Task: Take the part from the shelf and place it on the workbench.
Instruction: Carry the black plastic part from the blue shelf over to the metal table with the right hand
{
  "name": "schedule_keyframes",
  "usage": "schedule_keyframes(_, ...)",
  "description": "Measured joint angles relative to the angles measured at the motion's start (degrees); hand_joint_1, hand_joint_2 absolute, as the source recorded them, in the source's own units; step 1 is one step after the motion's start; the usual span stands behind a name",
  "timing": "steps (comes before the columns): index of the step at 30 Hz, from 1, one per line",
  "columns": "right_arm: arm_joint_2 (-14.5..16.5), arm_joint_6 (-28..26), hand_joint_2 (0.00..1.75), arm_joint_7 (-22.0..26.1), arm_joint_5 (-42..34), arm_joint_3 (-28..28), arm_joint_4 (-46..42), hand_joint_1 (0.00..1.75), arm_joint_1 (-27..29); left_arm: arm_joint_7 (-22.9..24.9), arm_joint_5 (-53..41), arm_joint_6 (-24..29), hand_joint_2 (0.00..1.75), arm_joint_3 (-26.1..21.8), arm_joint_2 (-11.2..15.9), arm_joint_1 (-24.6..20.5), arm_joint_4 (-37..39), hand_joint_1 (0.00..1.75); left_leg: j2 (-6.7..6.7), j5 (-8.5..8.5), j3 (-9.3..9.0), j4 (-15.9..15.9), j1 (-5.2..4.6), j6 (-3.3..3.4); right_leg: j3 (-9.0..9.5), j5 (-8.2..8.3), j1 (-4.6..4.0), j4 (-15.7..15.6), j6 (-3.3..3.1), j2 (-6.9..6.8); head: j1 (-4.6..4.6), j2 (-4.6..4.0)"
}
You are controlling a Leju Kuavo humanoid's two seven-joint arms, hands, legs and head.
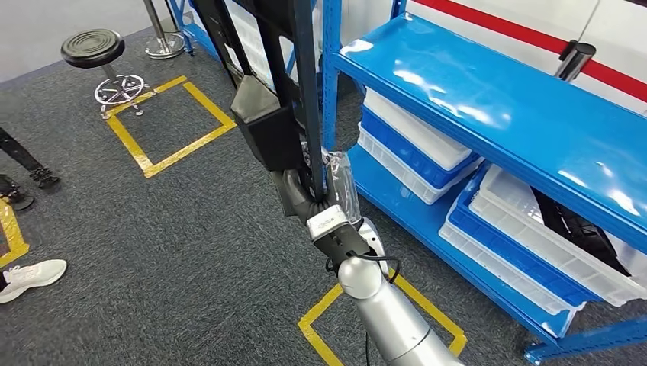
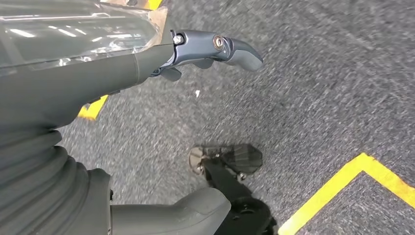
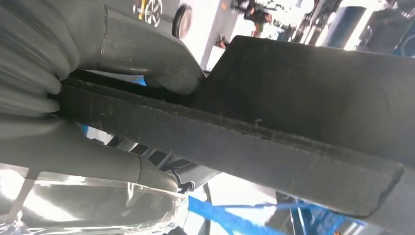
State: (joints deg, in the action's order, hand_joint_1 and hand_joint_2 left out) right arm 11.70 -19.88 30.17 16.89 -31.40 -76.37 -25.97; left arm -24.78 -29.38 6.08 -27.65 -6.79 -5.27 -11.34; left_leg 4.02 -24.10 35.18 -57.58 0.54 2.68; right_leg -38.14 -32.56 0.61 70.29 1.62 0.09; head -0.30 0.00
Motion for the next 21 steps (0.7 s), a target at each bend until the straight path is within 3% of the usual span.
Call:
schedule_keyframes(2,-0.03,-0.16,1.75,0.29,0.31,-0.04,-0.48,1.75,0.65,-0.11,0.0,0.06,1.75,0.0,0.03,0.25,0.0,0.0,1.36,-0.21,0.17,-0.4,-0.06,-0.38,3.34,3.35,0.42,-7.87,0.77,1.67,0.05,0.0)
schedule_keyframes(4,-0.06,-0.37,1.75,0.66,0.46,-0.13,-0.85,1.75,1.14,-0.15,0.01,0.2,1.75,-0.01,0.14,0.47,0.0,0.0,2.36,-0.29,0.51,-0.64,-0.04,-1.05,5.0,4.78,0.46,-11.54,0.22,2.74,0.05,0.0)
schedule_keyframes(6,0.07,-0.51,1.75,1.01,0.49,-0.35,-1.02,1.75,1.52,-0.14,0.1,0.4,1.75,-0.02,0.36,0.86,0.0,0.0,3.02,-0.07,0.74,-0.45,0.19,-1.8,5.21,5.07,0.25,-11.68,-0.81,2.08,0.05,0.0)
schedule_keyframes(8,0.45,-0.47,1.75,1.48,0.39,-0.74,-1.03,1.75,1.68,-0.13,0.44,0.57,1.75,-0.04,0.6,1.3,0.01,0.0,1.19,-0.79,1.26,-1.47,0.22,-2.42,5.41,5.35,0.44,-12.01,-1.63,1.2,-0.12,0.0)
schedule_keyframes(10,0.83,-0.15,1.75,1.93,-0.01,-1.2,-0.98,1.75,1.72,-0.05,1.04,0.84,1.75,-0.25,0.7,1.36,0.02,0.0,-2.09,-3.73,3.68,-6.62,0.17,-2.89,5.54,5.4,0.49,-12.22,-2.39,0.03,-0.52,0.0)
schedule_keyframes(11,0.95,0.13,1.75,2.06,-0.32,-1.44,-0.91,1.75,1.72,0.02,1.36,1.03,1.75,-0.49,0.72,1.31,0.02,0.0,-3.08,-5.61,5.63,-10.51,0.23,-3.09,5.52,5.32,0.35,-12.22,-2.66,-0.64,-0.71,0.0)
schedule_keyframes(13,1.14,0.88,1.75,2.13,-1.09,-1.93,-0.58,1.75,1.7,0.22,1.94,1.46,1.75,-1.14,0.72,1.37,0.02,0.0,-3.71,-7.56,8.63,-16.3,0.44,-3.38,5.5,5.21,0.08,-12.21,-2.9,-2.04,-0.73,0.0)
schedule_keyframes(14,1.29,1.21,1.75,2.14,-1.55,-2.19,-0.37,1.75,1.58,0.29,2.13,1.66,1.75,-1.44,0.72,1.46,0.02,0.0,-3.86,-7.05,8.74,-16.44,0.51,-3.4,5.51,5.16,-0.02,-12.21,-2.95,-2.7,-0.75,0.0)
schedule_keyframes(15,1.44,1.49,1.75,2.13,-2.04,-2.46,-0.13,1.75,1.31,0.32,2.25,1.84,1.75,-1.71,0.72,1.53,0.02,0.0,-4.16,-5.61,7.58,-14.24,0.55,-3.3,5.54,5.13,-0.1,-12.21,-2.98,-3.32,-0.75,0.0)
schedule_keyframes(18,1.97,2.0,1.75,2.11,-3.31,-3.04,0.54,1.75,-0.27,0.2,2.29,2.28,1.75,-2.42,0.73,1.35,-0.01,0.0,-7.16,-1.36,1.44,-3.09,0.05,-2.41,5.67,4.91,-0.64,-12.18,-2.76,-4.88,-0.7,0.0)
schedule_keyframes(19,2.07,2.1,1.75,2.1,-3.53,-3.1,0.72,1.75,-0.76,0.15,2.29,2.36,1.75,-2.59,0.73,1.27,-0.02,0.0,-7.75,-0.99,0.47,-1.27,-0.2,-2.11,5.71,4.82,-0.85,-12.17,-2.57,-5.35,-0.67,0.0)
schedule_keyframes(21,2.18,2.24,1.75,2.08,-3.69,-3.17,1.08,1.75,-1.29,0.08,2.28,2.39,1.75,-2.79,0.72,1.33,-0.02,0.0,-6.88,-0.92,0.38,-0.63,-0.51,-1.62,5.91,4.68,-1.04,-12.31,-2.05,-6.39,-0.57,0.0)
